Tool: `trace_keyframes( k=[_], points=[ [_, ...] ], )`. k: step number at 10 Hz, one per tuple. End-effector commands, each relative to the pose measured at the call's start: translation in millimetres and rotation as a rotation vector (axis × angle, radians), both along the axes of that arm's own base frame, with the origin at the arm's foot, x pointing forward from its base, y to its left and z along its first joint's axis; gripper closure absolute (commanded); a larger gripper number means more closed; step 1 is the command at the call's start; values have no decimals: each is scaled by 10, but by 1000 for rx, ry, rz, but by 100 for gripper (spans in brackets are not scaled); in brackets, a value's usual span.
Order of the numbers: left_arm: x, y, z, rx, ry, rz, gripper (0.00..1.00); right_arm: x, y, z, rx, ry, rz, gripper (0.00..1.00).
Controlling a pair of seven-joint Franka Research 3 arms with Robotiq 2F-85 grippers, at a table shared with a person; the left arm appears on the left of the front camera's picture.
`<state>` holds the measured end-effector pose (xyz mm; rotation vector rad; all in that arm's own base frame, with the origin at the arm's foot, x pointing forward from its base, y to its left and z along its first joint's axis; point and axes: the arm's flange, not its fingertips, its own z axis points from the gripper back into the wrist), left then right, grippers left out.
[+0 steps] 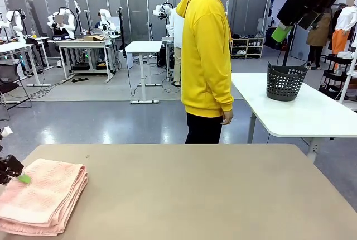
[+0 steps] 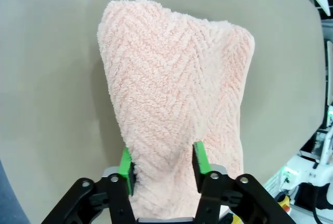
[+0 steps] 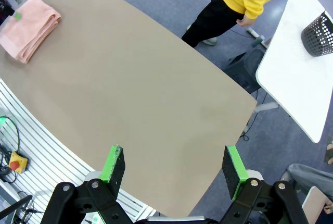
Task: Fold the towel.
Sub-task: Pick up the 100 cm Hotel Towel and place it on the left side of the table.
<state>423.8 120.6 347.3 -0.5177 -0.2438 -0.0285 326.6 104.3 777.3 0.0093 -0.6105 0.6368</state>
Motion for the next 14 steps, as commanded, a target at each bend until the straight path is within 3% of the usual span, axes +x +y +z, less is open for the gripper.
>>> trace_keyframes(
  k=[1, 2, 6, 8, 9, 14],
  points=[
    [12, -28, 73, 71, 14, 19, 8, -6, 2, 3, -5, 3, -7, 6],
    [18, -34, 112, 72, 10, 29, 0, -6, 2, 3, -5, 3, -7, 6],
    [-36, -112, 236, 111, 42, 54, 0, -6, 2, 3, -5, 3, -7, 6],
    [-136, -183, 380, 104, 18, 33, 0, -6, 2, 3, -5, 3, -7, 6],
    [5, -60, 212, 75, 19, 45, 0, -6, 2, 3, -5, 3, -7, 6],
    [5, -60, 212, 75, 19, 45, 0, -6, 2, 3, -5, 3, -7, 6]
  ],
)
